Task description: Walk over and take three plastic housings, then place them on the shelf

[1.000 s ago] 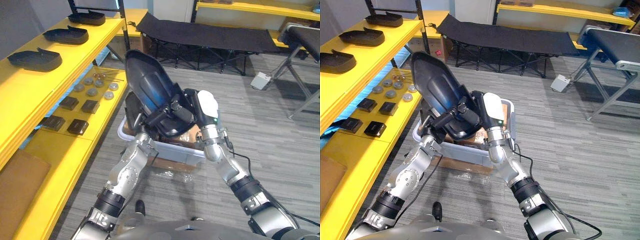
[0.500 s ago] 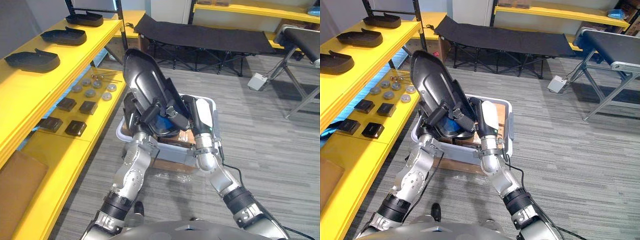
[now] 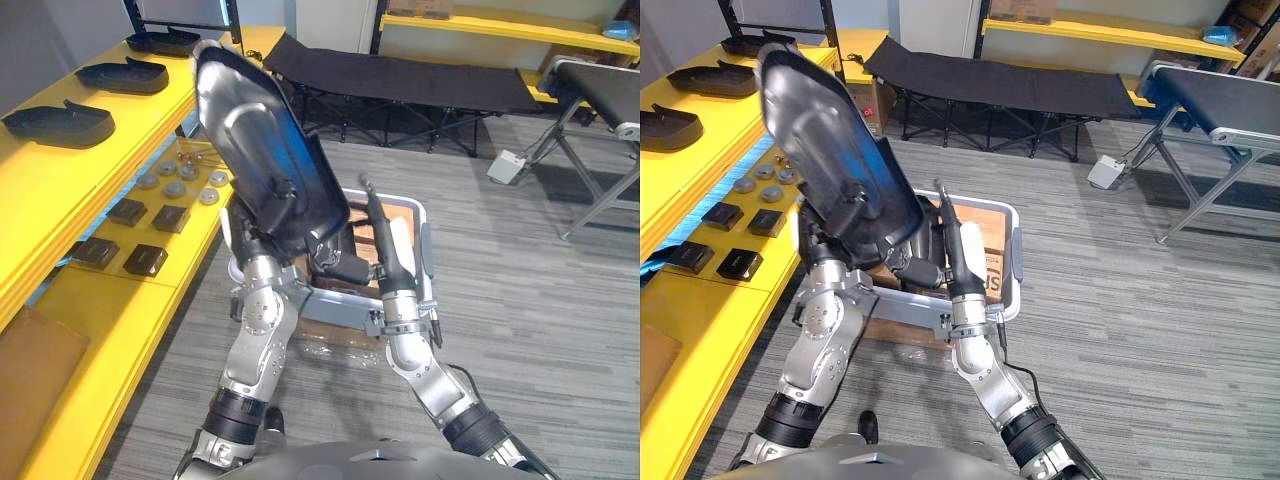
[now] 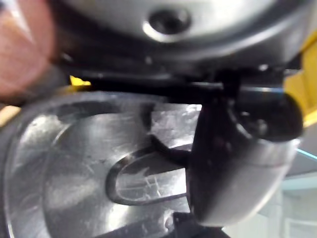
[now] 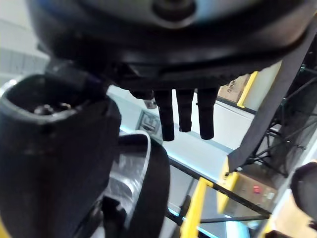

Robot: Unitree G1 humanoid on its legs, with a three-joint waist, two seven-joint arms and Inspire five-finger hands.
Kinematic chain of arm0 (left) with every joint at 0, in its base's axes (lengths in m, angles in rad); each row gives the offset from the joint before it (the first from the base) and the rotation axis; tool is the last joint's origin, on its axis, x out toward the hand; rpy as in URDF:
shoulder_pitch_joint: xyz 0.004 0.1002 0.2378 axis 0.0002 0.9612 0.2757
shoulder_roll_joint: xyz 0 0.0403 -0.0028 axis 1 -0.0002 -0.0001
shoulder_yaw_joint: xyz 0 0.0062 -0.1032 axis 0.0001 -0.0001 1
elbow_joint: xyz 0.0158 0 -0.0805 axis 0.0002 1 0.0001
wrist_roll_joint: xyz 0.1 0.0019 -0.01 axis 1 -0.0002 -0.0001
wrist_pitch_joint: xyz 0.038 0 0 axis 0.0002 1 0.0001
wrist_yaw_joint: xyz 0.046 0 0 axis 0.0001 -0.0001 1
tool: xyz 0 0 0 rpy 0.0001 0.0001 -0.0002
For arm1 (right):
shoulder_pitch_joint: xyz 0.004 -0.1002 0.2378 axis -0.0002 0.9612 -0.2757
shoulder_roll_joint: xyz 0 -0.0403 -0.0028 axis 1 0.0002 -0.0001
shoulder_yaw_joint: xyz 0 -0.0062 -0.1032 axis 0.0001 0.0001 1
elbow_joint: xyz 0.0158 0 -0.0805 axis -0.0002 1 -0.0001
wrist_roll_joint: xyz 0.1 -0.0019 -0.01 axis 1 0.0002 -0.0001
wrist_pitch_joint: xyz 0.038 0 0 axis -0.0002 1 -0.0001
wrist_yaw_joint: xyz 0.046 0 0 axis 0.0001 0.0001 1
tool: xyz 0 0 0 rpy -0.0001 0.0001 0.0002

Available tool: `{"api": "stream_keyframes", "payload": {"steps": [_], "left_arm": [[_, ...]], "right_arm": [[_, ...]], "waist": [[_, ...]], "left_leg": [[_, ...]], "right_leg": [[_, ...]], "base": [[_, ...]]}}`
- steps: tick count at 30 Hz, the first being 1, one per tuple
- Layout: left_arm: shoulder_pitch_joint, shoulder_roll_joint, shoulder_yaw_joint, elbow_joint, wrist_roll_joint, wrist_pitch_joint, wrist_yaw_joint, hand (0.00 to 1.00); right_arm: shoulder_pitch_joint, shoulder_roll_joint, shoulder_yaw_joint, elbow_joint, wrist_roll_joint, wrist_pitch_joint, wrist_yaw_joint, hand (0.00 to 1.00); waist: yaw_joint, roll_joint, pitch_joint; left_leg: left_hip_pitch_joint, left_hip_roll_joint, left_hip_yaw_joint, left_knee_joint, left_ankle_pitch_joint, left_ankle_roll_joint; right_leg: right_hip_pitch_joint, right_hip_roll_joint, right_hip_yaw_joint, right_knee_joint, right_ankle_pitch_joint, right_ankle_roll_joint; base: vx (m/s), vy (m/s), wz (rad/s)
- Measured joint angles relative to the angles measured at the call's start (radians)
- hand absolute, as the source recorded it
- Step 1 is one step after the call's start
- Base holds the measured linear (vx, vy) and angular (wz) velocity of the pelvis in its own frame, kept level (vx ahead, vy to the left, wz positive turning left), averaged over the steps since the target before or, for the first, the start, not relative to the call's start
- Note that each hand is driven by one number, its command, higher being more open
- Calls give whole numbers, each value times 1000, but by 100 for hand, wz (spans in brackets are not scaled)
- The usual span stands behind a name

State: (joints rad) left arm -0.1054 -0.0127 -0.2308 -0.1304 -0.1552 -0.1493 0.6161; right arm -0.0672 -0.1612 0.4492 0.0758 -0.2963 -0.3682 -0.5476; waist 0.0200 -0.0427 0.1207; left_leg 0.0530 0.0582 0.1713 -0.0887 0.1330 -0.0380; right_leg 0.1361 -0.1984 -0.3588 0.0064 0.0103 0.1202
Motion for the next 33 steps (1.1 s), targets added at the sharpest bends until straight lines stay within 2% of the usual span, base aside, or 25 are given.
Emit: {"api": "stream_keyframes", "payload": {"steps": [3, 6, 10, 12, 13, 14, 17, 21, 23, 26, 28, 32, 33], "left_arm": [[16, 21, 10, -11, 185, -43, 3, 0], [76, 65, 8, -21, 351, -49, 13, 0], [161, 112, 45, -10, 437, -48, 34, 0], [209, 114, 105, 7, 426, -49, 36, 0], [222, 114, 118, 8, 416, -49, 35, 0], [242, 115, 135, 8, 380, -57, 33, 0], [304, 105, 187, 8, 201, -131, -21, 0], [332, 88, 197, -24, 71, -178, -108, 0], [364, 87, 206, -59, 69, -180, -122, 0], [395, 85, 231, -104, 71, -179, -124, 0], [418, 69, 286, -152, 83, -179, -120, 0], [451, 40, 392, -201, 87, -175, -78, 0], [467, 27, 437, -214, 87, -173, -60, 0]], "right_arm": [[19, -7, -45, -100, 37, -65, 45, 100], [87, -24, -129, -213, 184, -114, 130, 100], [194, -26, -288, -272, 426, -131, 255, 100], [281, -24, -388, -272, 555, -125, 332, 100], [305, -21, -409, -272, 571, -123, 346, 100], [340, -18, -435, -272, 598, -113, 367, 100], [430, -10, -487, -248, 655, -11, 454, 100], [443, 8, -489, -88, 666, 118, 461, 100], [449, 27, -489, -55, 667, 155, 461, 100], [448, 33, -489, -39, 685, 186, 467, 100], [432, 40, -483, -28, 704, 186, 470, 100], [340, 41, -442, 35, 682, 188, 459, 100], [310, 41, -411, 44, 654, 192, 452, 100]], "waist": [[0, -1, -6], [-6, -2, -24], [-33, 2, -27], [-55, 10, -32], [-57, 13, -34], [-60, 18, -37], [-79, 26, -42], [-74, 31, -45], [-76, 39, -50], [-74, 46, -54], [-63, 47, -54], [-13, 46, -54], [10, 46, -54]], "left_leg": [[4, 2, 13, 0, -3, -3], [2, 3, 27, 0, -12, -10], [0, 7, 51, -1, -21, -14], [-5, 9, 62, -1, -24, -14], [-6, 10, 68, -1, -25, -14], [-8, 12, 74, -1, -25, -13], [-6, 19, 80, -1, -23, -11], [-8, 22, 75, -1, -24, -14], [-8, 21, 68, -1, -24, -14], [-9, 21, 54, 0, -24, -14], [-12, 20, 23, 1, -24, -17], [-30, 18, -33, 3, -18, -26], [-39, 17, -51, 2, -13, -26]], "right_leg": [[-3, 0, 11, -1, -3, -5], [-15, 1, 32, -1, -3, -5], [-33, 3, 54, -2, -3, -4], [-44, 4, 66, -5, -3, -4], [-49, 5, 71, -5, -3, -4], [-49, 7, 81, -5, -2, -4], [-51, 14, 89, -7, 3, -2], [-50, 18, 86, -8, 1, -4], [-47, 17, 82, -8, 1, -4], [-39, 17, 63, -8, 0, -5], [-24, 17, 31, -7, -5, -7], [-12, 19, -26, -10, -11, -11], [-11, 20, -44, -10, -18, -15]], "base": [[-3, 8, -11], [9, 9, -14], [3, 10, -17], [15, 5, -20], [35, 2, -19], [71, -6, -24], [54, -19, -12], [16, -12, 3], [18, -4, 5], [4, -8, 15], [-25, -17, 35], [-46, -15, 42], [-52, -22, 48]]}}
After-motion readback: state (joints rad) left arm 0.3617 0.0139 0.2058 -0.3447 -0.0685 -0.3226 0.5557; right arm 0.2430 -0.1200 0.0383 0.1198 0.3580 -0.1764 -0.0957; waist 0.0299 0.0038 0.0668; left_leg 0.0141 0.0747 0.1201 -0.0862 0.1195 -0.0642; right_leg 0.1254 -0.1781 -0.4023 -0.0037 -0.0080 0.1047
